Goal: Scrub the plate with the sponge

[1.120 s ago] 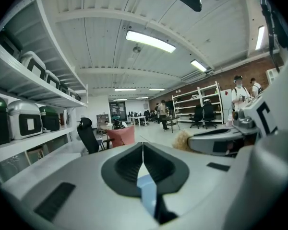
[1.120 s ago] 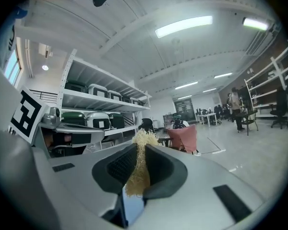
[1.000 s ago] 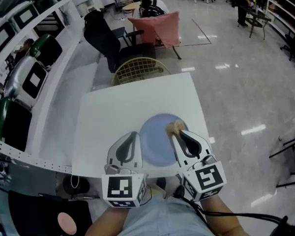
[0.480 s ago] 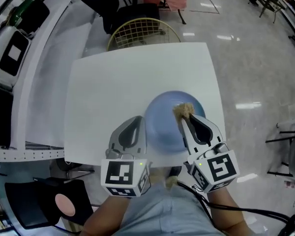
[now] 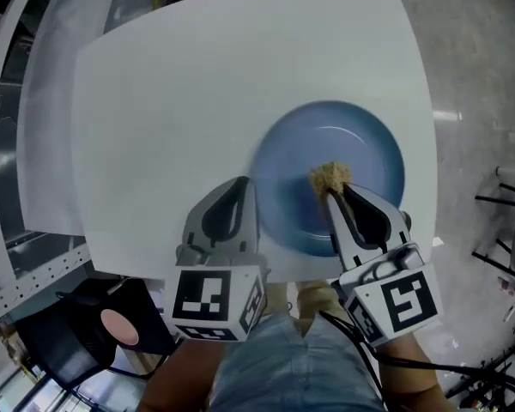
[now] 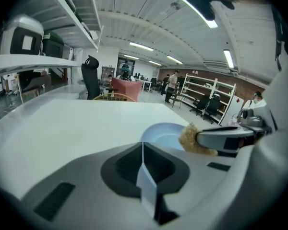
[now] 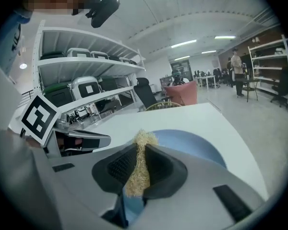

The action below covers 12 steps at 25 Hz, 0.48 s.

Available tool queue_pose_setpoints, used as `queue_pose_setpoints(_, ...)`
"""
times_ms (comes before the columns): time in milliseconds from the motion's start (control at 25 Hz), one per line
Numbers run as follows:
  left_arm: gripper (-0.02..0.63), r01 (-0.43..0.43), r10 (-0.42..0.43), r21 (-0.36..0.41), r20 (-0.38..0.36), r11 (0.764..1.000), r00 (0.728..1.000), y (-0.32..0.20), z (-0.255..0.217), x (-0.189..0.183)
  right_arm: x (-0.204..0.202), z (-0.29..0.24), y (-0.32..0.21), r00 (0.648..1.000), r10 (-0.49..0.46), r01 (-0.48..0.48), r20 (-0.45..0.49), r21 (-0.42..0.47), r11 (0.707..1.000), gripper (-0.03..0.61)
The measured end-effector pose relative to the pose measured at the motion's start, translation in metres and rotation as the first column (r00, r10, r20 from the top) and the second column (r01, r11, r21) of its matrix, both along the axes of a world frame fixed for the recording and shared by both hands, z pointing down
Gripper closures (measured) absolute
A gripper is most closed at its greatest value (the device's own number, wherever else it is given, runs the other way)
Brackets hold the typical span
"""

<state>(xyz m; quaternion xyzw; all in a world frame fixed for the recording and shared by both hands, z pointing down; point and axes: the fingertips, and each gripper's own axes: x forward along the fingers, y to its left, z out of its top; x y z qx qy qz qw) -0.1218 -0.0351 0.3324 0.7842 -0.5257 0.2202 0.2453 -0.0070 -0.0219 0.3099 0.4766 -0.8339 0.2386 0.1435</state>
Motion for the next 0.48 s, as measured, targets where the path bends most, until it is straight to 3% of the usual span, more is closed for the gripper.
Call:
queue_pose_setpoints(200, 0.597, 0.021, -0.021, -0.077, -0.012, 0.997, 1.000, -0.001, 0.031, -0.005, -0.004, 0.025, 0.001, 1.000, 0.000, 0.001, 0.030, -0.061, 0.998, 0.518)
queue_pose_setpoints(480, 0.589, 0.030, -0.036, -0.112, -0.057, 0.993, 0.998, -0.006, 0.036, -0.002, -0.003, 0.029, -0.005, 0.998, 0.001, 0.003, 0.057, -0.067, 0.998, 0.518)
